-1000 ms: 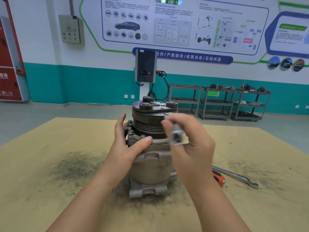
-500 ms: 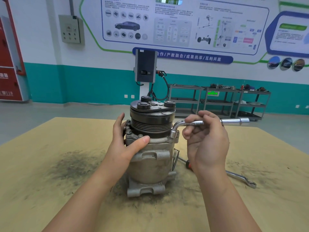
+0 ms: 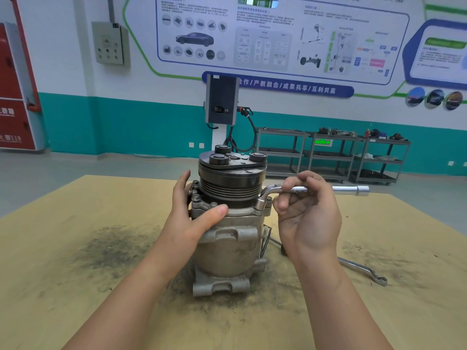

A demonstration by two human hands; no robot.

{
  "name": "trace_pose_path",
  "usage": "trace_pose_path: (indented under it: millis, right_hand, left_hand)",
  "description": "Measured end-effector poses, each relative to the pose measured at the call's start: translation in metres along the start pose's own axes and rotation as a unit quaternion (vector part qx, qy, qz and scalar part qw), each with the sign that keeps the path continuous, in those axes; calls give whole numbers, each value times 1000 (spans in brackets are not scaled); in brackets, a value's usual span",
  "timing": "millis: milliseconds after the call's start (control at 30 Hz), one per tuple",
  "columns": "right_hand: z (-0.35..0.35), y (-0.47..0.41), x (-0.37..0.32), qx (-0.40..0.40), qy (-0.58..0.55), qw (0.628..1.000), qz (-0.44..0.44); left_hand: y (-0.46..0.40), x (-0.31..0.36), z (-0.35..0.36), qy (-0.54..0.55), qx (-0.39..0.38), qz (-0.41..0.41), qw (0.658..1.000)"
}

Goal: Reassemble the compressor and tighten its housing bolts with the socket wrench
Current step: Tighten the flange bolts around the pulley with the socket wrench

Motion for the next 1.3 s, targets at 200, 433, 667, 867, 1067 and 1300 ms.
trace_pose_path:
  millis: [200,433,667,867,1067,1300]
  right_hand:
    - [7,29,-18,6,116,968,-220]
    - [26,46,-26,-31,264,901,-344]
    - [10,23,-44,19,169,950,-263]
    - [-5,14,-51,68,108,961,-247]
    - [16,19,-29,-34,141,969,-200]
    - [17,18,-28,-47,155,967,-196]
  left_hand:
    - [-1,0,-1,-6,1,3,1000]
    - [-2,-1,-1,-7,6,8,1000]
    - [2,5,-3,-16,34,4,999]
    - [29,18,25,-104,188,45,976]
    - [28,18,-2,-76,226,96,966]
    - [35,28,0,-89,255,107,957]
Point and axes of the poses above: each hand's wrist, its own y-axis away from the middle knuckle, its own z-axis out of the palm, x = y × z, the point moved 8 cm from there along -y, towards the middle knuckle, and after that the axes turned 5 degrees about x, right-handed, at the moved point
